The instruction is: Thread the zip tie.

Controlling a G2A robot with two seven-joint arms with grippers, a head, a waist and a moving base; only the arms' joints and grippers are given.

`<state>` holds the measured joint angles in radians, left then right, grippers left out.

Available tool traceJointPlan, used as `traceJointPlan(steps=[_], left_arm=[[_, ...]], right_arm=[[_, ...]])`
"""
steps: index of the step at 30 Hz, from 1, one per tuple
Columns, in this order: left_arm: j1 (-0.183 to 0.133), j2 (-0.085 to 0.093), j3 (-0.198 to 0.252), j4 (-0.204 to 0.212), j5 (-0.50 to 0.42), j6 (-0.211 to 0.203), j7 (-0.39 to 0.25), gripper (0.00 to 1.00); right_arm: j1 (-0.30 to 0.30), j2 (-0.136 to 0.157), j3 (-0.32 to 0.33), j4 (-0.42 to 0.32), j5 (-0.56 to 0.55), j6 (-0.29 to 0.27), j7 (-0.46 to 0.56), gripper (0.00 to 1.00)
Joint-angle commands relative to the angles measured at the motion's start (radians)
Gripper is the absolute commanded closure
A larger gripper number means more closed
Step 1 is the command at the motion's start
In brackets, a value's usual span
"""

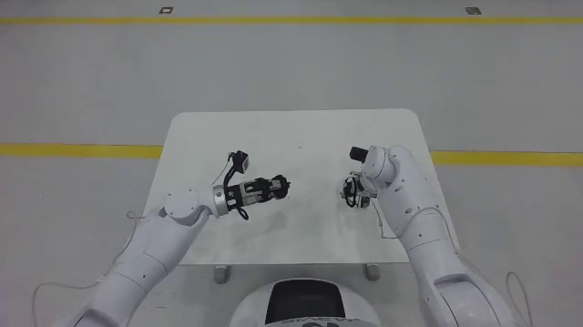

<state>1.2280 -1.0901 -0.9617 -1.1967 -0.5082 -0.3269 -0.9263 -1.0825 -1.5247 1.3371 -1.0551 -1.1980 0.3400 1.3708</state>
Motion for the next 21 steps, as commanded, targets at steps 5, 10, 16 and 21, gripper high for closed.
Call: traceJointPlan(steps=[5,10,16,21], left_arm=[[0.000,0.000,0.000,0.000,0.000,0.000,0.000,1.00],[0.000,0.000,0.000,0.000,0.000,0.000,0.000,1.00],[0.000,0.000,0.000,0.000,0.000,0.000,0.000,1.00],[0.000,0.000,0.000,0.000,0.000,0.000,0.000,1.00]], right_arm=[[-0.002,-0.011,0.012,0.006,-0.035,0.000,-0.001,0.60],[0.002,-0.021,0.020,0.019,-0.059,0.000,-0.001,0.61],[0.011,-0.032,0.035,0.041,-0.085,0.000,-0.008,0.64],[0.013,-0.041,0.050,0.047,-0.106,0.000,-0.015,0.65]])
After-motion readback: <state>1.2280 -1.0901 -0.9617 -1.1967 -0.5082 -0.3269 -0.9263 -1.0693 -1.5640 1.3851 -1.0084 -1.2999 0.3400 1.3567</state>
